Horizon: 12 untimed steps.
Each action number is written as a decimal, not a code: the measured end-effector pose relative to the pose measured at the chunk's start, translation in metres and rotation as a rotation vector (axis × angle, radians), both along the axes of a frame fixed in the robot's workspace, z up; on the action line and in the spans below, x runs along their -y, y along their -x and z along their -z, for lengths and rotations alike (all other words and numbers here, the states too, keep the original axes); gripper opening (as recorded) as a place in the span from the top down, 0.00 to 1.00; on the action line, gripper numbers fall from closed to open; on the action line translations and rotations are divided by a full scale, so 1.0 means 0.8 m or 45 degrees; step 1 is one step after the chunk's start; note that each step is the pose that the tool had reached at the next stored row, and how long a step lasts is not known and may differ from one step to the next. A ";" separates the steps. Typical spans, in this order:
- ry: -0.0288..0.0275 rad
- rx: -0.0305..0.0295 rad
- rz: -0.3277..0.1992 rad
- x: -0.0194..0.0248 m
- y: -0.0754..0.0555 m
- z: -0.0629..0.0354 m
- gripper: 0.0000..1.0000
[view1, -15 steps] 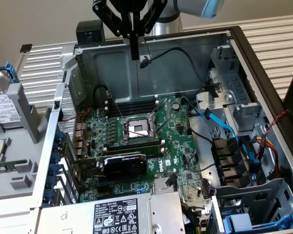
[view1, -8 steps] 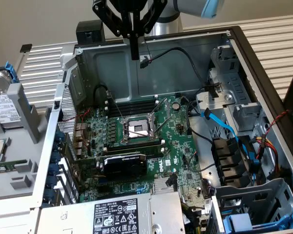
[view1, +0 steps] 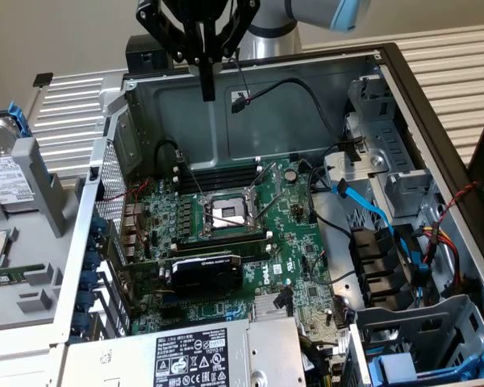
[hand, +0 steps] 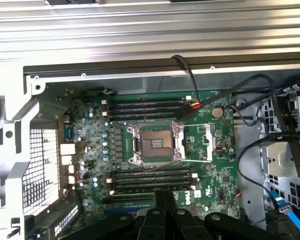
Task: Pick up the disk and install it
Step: 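Reach for the disk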
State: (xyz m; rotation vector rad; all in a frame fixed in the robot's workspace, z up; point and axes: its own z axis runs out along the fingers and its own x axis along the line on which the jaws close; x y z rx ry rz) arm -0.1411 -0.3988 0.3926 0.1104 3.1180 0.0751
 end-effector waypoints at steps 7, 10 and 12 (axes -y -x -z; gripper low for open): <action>0.0001 0.0000 0.000 0.0000 0.037 0.000 0.89; 0.0001 0.0000 0.000 0.0000 0.054 0.000 0.89; 0.0000 0.0000 0.000 0.0000 0.065 0.000 0.89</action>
